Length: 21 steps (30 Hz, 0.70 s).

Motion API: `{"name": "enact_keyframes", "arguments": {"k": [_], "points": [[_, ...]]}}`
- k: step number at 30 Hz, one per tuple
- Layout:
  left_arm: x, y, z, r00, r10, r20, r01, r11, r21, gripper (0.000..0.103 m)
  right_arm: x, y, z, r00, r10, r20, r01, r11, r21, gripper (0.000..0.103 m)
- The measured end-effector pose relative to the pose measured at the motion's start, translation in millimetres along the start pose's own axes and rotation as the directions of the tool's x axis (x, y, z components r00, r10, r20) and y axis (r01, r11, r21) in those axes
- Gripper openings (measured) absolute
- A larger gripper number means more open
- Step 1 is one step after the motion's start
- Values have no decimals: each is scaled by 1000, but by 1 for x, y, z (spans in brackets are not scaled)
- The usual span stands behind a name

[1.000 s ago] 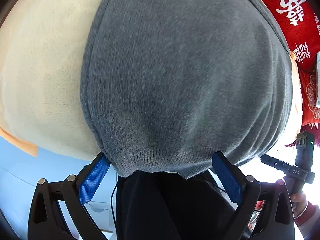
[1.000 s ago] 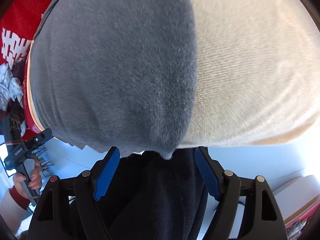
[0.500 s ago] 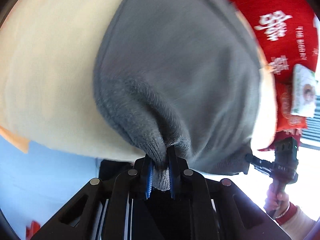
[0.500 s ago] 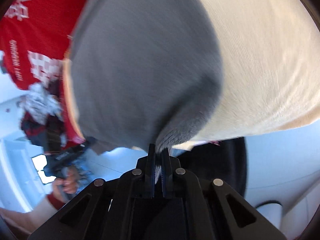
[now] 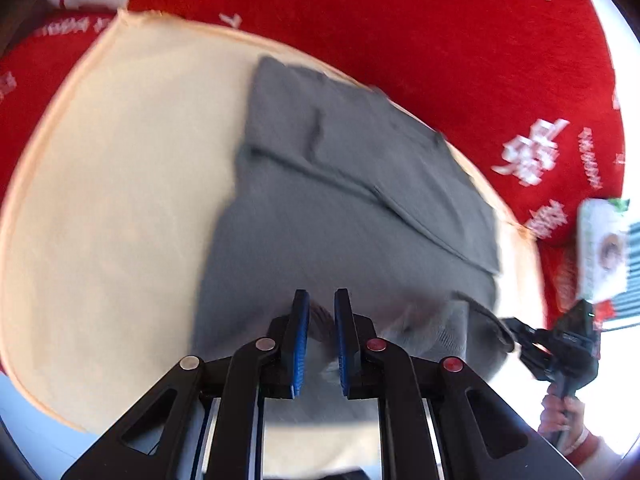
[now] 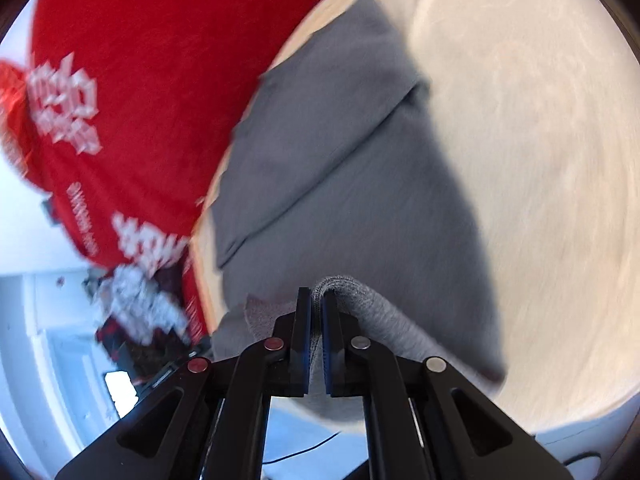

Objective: Fold small clothes
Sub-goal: 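Grasp the hem with both tools, fold it up toward the collar, release, then grasp the ribbed hem edge again with both tools and lift it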

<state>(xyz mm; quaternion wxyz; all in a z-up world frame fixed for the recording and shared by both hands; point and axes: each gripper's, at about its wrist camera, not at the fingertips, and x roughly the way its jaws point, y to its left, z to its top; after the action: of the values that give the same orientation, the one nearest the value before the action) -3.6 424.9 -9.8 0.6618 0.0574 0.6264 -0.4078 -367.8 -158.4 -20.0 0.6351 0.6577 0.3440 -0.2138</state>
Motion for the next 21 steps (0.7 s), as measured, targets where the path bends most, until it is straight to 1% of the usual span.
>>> {"name": "enact_keyframes", "arguments": {"k": [1, 2, 3, 4, 5, 6, 7, 8, 9, 10, 11, 13, 15, 16, 19, 20, 21], "points": [[3, -7, 3, 999, 33, 10, -33, 999, 5, 14, 6, 2, 4, 1000, -20, -8, 20, 1000, 12, 5], [1, -11, 9, 998, 65, 15, -65, 998, 13, 18, 7, 0, 8, 999, -31, -25, 31, 999, 18, 6], [-1, -10, 12, 995, 98, 18, -99, 995, 23, 25, 8, 1, 8, 998, -46, -44, 47, 999, 11, 9], [-4, -12, 14, 989, 145, 31, -146, 989, 40, 63, 7, 4, 7, 995, -88, -54, 87, 996, -14, 10], [-9, -18, 11, 981, 183, 60, -186, 981, 60, 91, 8, 8, 7, 991, -120, -57, 118, 992, -37, 12], [-9, -34, 12, 973, 209, 95, -217, 972, 86, 93, 6, 14, 5, 985, -162, -54, 157, 984, -78, 27], [-12, -38, 10, 973, 209, 101, -223, 964, 146, 93, 5, 20, 2, 980, -192, -45, 185, 976, -116, 39], [-5, -47, 11, 975, 207, 80, -219, 957, 189, 93, 3, 25, 0, 975, -220, -32, 212, 964, -160, 63], [-1, -52, 9, 976, 210, 59, -218, 949, 226, 93, 0, 32, -4, 969, -245, -15, 237, 948, -214, 68], [3, -55, 6, 977, 210, 36, -212, 940, 268, 93, -1, 38, -7, 962, -273, -6, 261, 926, -271, 68], [16, -64, 4, 978, 207, 4, -198, 928, 315, 93, -1, 44, -9, 952, -306, 3, 291, 901, -322, 68], [33, -79, 1, 973, 229, -34, -198, 902, 384, 93, 3, 53, -12, 929, -369, 27, 348, 848, -400, 68], [51, -92, 2, 970, 239, -52, -194, 882, 430, 93, 15, 63, -14, 903, -427, 46, 396, 786, -475, 68], [56, -96, 3, 969, 239, -62, -189, 879, 438, 93, 20, 65, -12, 896, -441, 50, 407, 770, -492, 68], [76, -102, 10, 967, 235, -95, -172, 882, 438, 93, 34, 71, -1, 895, -443, 50, 405, 758, -511, 68], [81, -104, 13, 966, 236, -106, -168, 883, 438, 88, 41, 74, 0, 896, -442, 51, 403, 758, -513, 68], [84, -105, 14, 964, 239, -115, -166, 882, 442, 80, 47, 73, 3, 897, -440, 46, 398, 756, -519, 68]]}}
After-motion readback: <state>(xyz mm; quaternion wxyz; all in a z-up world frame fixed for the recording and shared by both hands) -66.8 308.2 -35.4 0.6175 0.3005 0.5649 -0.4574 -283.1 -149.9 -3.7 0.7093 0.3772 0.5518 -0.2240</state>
